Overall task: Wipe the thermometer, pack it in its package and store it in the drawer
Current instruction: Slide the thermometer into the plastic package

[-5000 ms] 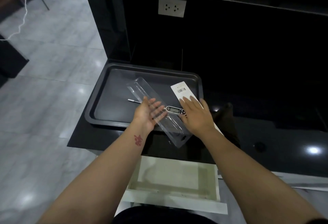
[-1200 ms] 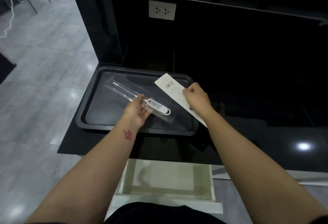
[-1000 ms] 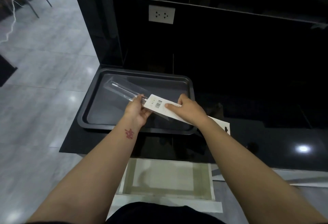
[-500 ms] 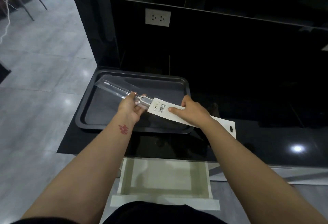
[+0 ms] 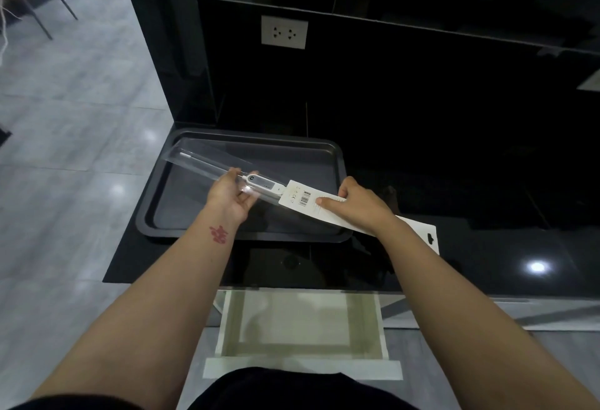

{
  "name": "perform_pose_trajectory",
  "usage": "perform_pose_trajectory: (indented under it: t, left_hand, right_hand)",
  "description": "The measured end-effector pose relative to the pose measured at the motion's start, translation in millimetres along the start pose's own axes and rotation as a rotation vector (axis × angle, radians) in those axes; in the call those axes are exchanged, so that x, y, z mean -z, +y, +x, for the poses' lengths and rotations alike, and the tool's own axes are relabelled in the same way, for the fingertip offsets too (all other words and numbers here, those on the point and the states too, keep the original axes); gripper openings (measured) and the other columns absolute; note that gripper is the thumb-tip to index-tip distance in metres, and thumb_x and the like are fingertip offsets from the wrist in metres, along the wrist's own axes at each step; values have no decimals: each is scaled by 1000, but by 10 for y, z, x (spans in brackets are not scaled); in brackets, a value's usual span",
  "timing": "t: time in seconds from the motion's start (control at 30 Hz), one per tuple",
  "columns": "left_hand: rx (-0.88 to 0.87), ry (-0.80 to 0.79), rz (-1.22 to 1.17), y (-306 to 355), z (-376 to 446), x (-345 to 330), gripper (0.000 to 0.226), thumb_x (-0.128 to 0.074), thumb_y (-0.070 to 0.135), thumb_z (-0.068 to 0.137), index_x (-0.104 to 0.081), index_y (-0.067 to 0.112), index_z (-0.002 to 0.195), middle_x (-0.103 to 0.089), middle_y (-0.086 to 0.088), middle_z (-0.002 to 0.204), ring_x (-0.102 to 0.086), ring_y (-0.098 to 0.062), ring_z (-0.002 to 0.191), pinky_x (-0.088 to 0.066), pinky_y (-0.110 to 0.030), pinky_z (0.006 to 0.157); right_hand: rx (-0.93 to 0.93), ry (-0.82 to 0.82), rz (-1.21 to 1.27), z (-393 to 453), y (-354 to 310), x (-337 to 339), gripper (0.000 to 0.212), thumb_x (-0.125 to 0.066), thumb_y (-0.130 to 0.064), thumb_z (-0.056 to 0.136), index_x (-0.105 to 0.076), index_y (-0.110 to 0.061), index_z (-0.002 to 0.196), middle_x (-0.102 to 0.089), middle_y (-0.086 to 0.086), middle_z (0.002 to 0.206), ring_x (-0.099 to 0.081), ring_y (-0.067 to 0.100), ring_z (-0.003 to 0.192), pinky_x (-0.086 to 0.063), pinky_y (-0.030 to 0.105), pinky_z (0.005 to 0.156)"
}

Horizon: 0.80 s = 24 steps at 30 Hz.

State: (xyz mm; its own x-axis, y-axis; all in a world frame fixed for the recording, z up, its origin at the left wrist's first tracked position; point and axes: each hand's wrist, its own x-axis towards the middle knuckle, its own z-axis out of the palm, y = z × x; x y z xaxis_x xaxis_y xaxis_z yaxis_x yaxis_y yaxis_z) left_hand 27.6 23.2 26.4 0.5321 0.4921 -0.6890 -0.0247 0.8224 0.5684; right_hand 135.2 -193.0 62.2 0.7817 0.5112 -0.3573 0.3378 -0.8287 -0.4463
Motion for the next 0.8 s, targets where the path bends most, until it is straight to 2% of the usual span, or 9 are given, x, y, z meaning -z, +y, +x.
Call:
perform_pose_trajectory:
  t: [0.13,0.23,0.37,0.47,0.57,0.63,0.7,0.8]
  left_hand:
    - [-1,11,18,23,-5,-13,15,-54,24,100,-58,17,112,-72,-13,109,-70,-25,96,-61,-34,57]
    - [-8,15,28,38,-11,-18,13,-55,23,100,-59,16,111,-73,-11,95,-70,-22,84,-57,-29,46]
    - [10,2,46,60,23,-8,6,-56,24,99,-60,19,98,-73,-11,103,-70,-22,86,-55,-28,44]
    - [8,-7,103,81,48,-6,9,-52,28,101,-59,22,102,-70,-9,110,-67,-19,88,-55,-31,50]
    - [0,0,134,81,65,-8,17,-49,28,103,-60,21,113,-63,-7,116,-59,-21,103,-53,-33,72]
    - [-4,6,143,84,90,4,20,-48,28,103,-60,20,118,-62,-8,119,-57,-22,112,-51,-34,80]
    - [-8,-1,159,87,120,23,26,-48,31,103,-60,21,124,-62,-9,131,-54,-25,124,-52,-34,77]
    - [-3,9,171,98,158,41,33,-49,33,102,-59,20,131,-60,-10,135,-54,-27,127,-52,-34,68]
  right_hand:
    - [-1,7,8,-17,11,5,54,-58,-71,80,-44,-21,95,-62,-4,93,-59,14,83,-43,34,66]
    - [-3,9,8,-33,7,5,54,-58,-71,79,-44,-21,95,-63,-4,93,-60,15,84,-45,35,69]
    - [3,17,-6,-41,6,4,55,-58,-71,79,-45,-21,96,-63,-4,93,-61,15,84,-48,36,71]
    - [11,25,-3,-43,20,-3,52,-58,-69,81,-44,-21,96,-63,-4,93,-60,15,83,-47,35,70]
    - [19,28,-1,-43,31,-8,52,-58,-68,82,-45,-20,97,-63,-3,94,-61,16,84,-48,36,71]
    - [29,32,-15,-44,30,-12,52,-58,-68,82,-45,-20,98,-63,-3,94,-61,16,84,-49,36,71]
    - [39,44,-27,-45,23,-20,51,-58,-67,83,-44,-21,98,-63,-3,94,-62,18,84,-48,36,69]
    - [48,61,-51,-39,14,-30,50,-57,-67,84,-43,-22,99,-63,-4,95,-62,18,84,-46,35,68]
